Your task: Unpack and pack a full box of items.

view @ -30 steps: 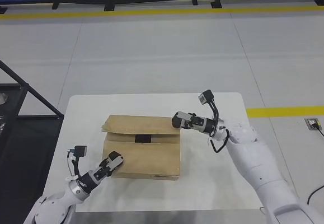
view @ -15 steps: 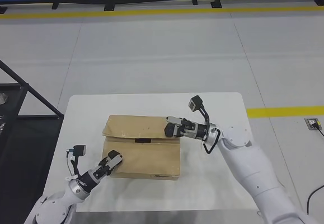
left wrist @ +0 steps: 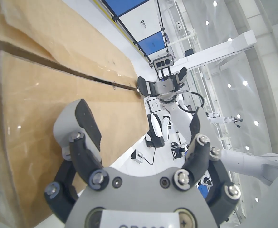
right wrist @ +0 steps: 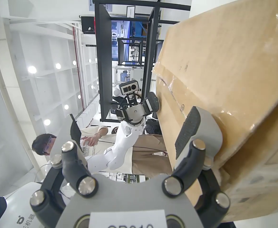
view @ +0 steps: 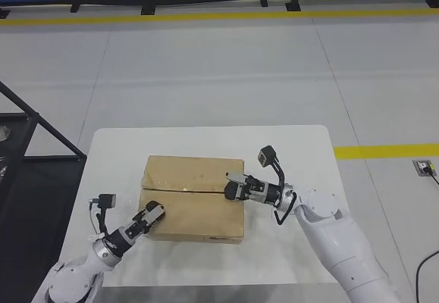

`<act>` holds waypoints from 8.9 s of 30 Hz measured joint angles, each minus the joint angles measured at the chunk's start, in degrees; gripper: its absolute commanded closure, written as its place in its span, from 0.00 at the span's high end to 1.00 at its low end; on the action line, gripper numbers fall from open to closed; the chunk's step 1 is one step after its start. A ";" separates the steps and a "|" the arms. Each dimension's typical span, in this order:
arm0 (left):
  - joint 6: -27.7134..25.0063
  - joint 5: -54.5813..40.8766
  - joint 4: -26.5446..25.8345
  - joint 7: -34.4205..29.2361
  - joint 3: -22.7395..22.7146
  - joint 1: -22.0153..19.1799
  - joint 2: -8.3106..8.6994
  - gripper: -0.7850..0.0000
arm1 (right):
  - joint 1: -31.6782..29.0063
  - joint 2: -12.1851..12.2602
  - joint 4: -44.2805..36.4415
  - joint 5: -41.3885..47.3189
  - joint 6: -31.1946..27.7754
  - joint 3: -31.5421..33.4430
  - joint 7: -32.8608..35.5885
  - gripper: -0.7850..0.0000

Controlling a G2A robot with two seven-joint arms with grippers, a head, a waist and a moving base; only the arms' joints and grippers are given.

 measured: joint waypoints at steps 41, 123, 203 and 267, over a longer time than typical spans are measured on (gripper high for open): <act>10.87 0.31 15.46 24.02 -0.21 -0.52 -2.02 1.00 | -0.88 0.13 0.54 0.54 0.40 0.27 -0.71 1.00; 1.07 -9.51 -3.39 35.67 -6.14 -0.87 -8.38 1.00 | -0.88 0.13 0.54 0.54 0.40 0.27 -0.71 1.00; 10.32 3.20 -6.71 26.91 16.64 -11.02 -14.33 1.00 | -25.70 6.17 -23.63 2.60 -5.90 16.99 -3.64 1.00; 6.56 1.57 -6.67 22.26 17.41 -13.04 -18.51 1.00 | -26.04 8.64 -22.75 6.61 -10.89 17.27 -1.86 1.00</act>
